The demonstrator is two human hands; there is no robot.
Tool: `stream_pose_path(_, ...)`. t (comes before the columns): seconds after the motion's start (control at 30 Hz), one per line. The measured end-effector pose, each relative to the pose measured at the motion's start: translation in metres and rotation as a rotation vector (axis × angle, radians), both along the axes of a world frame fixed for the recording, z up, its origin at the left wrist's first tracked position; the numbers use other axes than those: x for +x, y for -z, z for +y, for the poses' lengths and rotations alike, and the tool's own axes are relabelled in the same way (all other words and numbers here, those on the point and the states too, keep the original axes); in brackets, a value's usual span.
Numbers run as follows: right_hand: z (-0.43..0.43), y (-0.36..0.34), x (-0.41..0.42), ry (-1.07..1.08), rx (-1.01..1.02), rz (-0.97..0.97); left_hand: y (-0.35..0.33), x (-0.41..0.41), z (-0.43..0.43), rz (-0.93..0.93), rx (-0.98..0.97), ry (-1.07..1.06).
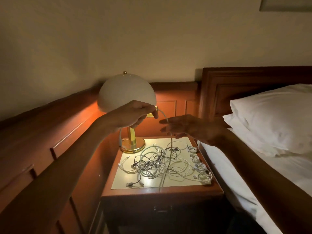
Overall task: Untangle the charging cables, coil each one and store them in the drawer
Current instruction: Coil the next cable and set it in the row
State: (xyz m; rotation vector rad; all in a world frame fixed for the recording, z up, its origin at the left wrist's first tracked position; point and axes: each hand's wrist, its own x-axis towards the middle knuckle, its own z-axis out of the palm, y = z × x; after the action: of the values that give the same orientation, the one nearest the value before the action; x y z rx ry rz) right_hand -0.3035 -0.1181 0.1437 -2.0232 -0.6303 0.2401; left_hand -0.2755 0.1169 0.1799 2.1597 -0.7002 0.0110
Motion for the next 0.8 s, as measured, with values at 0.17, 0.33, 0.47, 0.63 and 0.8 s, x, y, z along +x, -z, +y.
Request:
stream_pose_path(0.17, 0.01, -0.005, 0.019, 0.181, 0.229, -0.127, 0.008, 0.006, 0.008, 0.063, -0.148, 0.085)
stream_pose_path(0.33, -0.003, -0.042, 0.051, 0.478, 0.03, -0.637, 0.041, 0.019, 0.018, 0.067, -0.072, 0.045)
stream_pose_path(0.47, -0.009, -0.071, 0.081, 0.498, -0.239, -1.122, 0.052, 0.04, 0.003, 0.119, -0.173, 0.02)
stream_pose_path(0.63, -0.02, -0.092, 0.1, 0.482, -0.471, -1.355, 0.057, 0.067, -0.016, 0.065, -0.202, -0.061)
stream_pose_path(0.8, -0.031, -0.109, 0.105, 0.52, -0.532, -1.493, 0.044, 0.066, -0.034, 0.151, -0.414, -0.098)
